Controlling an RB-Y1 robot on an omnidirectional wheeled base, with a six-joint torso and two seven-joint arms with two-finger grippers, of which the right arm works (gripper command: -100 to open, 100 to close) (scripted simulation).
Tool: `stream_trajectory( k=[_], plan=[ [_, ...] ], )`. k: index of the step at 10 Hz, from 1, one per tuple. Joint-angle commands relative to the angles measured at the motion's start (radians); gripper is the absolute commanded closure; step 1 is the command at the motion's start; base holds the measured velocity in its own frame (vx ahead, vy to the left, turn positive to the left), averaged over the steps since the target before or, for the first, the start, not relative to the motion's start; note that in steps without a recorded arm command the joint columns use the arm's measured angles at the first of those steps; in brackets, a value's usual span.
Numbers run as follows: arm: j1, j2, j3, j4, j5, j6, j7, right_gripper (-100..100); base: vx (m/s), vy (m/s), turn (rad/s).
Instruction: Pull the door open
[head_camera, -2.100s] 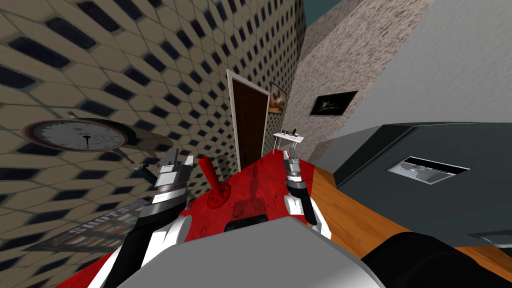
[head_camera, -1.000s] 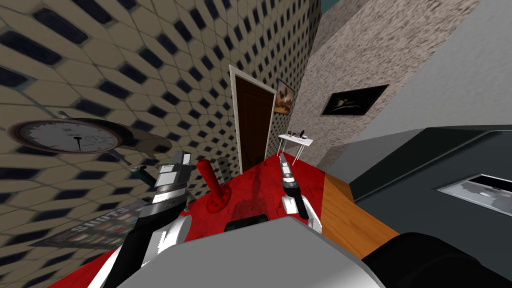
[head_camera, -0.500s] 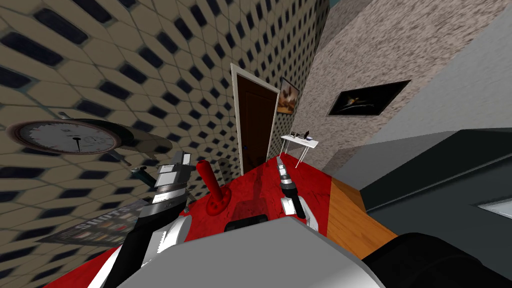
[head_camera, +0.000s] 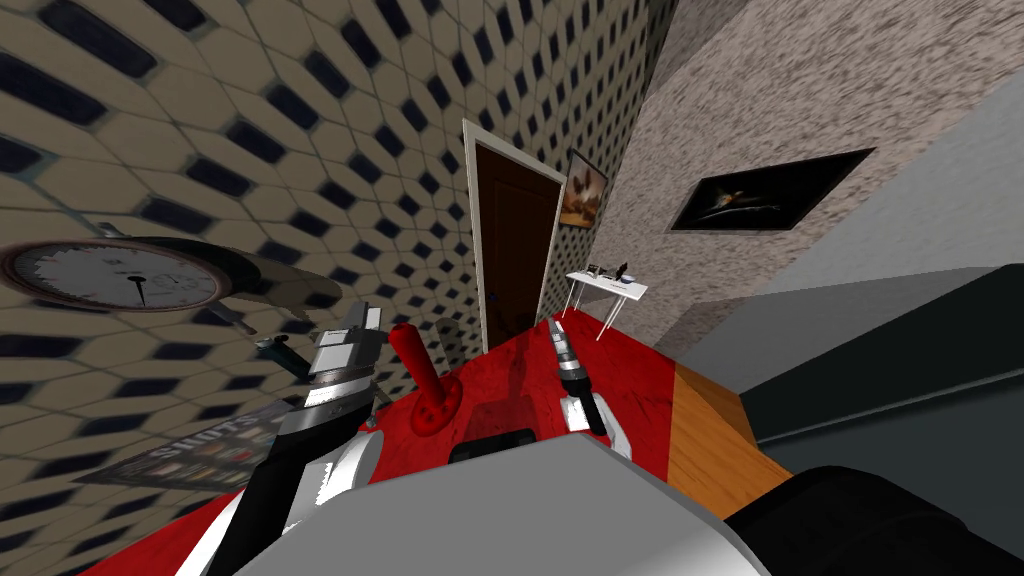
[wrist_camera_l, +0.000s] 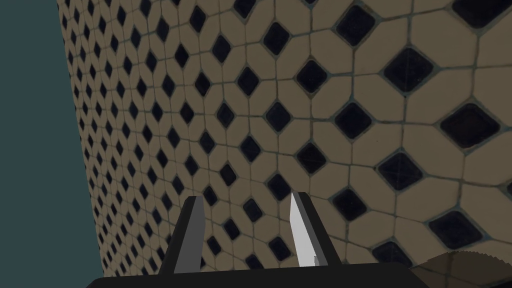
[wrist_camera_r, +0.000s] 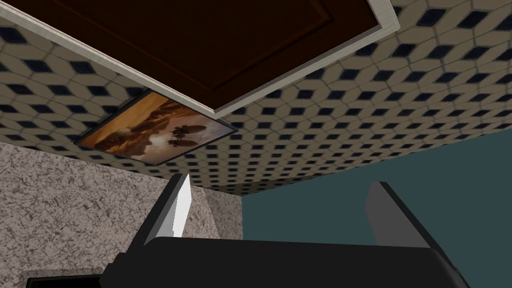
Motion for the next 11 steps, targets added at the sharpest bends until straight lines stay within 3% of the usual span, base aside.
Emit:
stream_trajectory(
  k=[1,11],
  plan=[
    [-0.008,-0.001,0.001,0.029,0.006,-0.004,0.033,-100,0.081,-0.032,0.067],
    [-0.047,-0.003,0.008,0.222,0.045,-0.04,0.23,-100,0.081,-0.036,0.068]
  ],
)
